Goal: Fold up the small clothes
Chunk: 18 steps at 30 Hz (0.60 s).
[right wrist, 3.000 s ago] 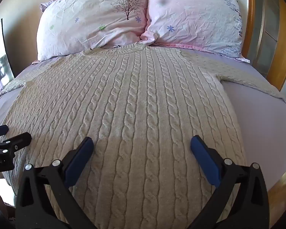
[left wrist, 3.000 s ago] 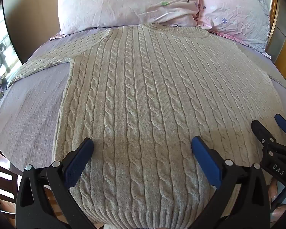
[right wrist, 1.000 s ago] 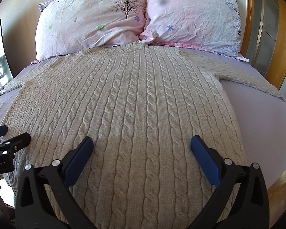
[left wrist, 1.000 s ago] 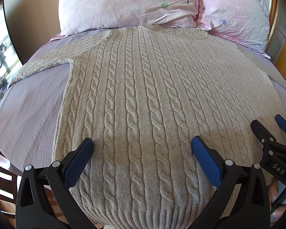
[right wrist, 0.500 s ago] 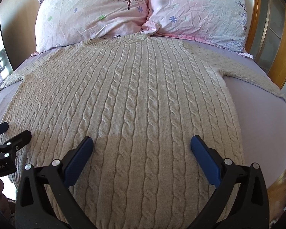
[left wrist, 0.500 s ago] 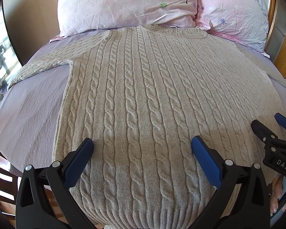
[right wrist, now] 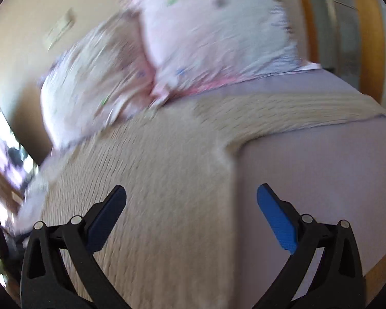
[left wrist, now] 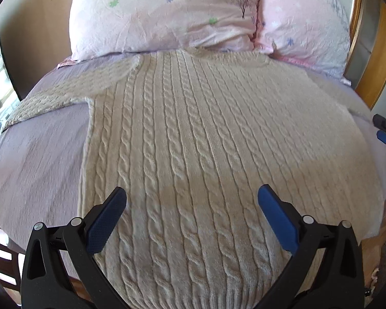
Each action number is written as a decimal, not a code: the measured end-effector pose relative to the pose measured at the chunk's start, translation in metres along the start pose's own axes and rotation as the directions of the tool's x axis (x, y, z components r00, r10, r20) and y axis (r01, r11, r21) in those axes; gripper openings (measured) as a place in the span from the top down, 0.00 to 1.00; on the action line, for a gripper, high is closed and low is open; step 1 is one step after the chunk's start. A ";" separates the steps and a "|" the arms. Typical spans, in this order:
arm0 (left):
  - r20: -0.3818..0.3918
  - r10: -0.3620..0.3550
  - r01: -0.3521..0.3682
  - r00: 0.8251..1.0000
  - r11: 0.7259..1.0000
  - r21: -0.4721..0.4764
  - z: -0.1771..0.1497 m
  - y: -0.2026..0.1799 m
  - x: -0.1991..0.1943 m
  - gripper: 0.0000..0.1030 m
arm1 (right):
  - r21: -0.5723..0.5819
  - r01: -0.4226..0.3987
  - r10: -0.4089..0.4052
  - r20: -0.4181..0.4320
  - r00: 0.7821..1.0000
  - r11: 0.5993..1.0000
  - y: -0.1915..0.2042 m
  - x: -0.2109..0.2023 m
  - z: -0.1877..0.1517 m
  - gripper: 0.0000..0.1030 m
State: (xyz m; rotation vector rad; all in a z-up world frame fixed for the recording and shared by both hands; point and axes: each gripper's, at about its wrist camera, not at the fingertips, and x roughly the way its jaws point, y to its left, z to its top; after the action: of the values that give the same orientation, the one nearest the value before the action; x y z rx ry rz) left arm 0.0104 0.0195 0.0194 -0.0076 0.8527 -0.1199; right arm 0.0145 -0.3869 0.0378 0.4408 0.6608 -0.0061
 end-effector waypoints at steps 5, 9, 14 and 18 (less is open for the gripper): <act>0.209 -0.104 0.134 0.972 0.982 -0.135 0.034 0.057 -0.012 0.01 | 0.475 0.192 -0.241 0.044 0.969 0.859 -0.159 0.004 0.076 0.25; 0.240 -0.015 0.065 0.971 0.977 -0.201 0.061 0.101 -0.007 0.01 | 0.658 0.240 -0.316 -0.004 0.949 0.713 -0.239 0.020 0.099 0.32; 0.184 0.156 -0.094 0.970 0.947 -0.308 0.078 0.166 0.006 0.01 | 0.710 0.258 -0.343 -0.025 0.939 0.656 -0.277 0.039 0.103 0.77; 0.170 0.224 -0.136 0.960 0.899 -0.416 0.082 0.217 0.006 0.01 | 0.670 0.238 -0.345 0.029 0.938 0.703 -0.257 0.040 0.111 0.93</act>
State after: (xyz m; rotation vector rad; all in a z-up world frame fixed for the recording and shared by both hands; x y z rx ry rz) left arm 0.0987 0.2305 0.0569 -0.3224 0.6448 0.2316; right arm 0.0751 -0.6584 -0.0099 1.0097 0.5551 -0.5981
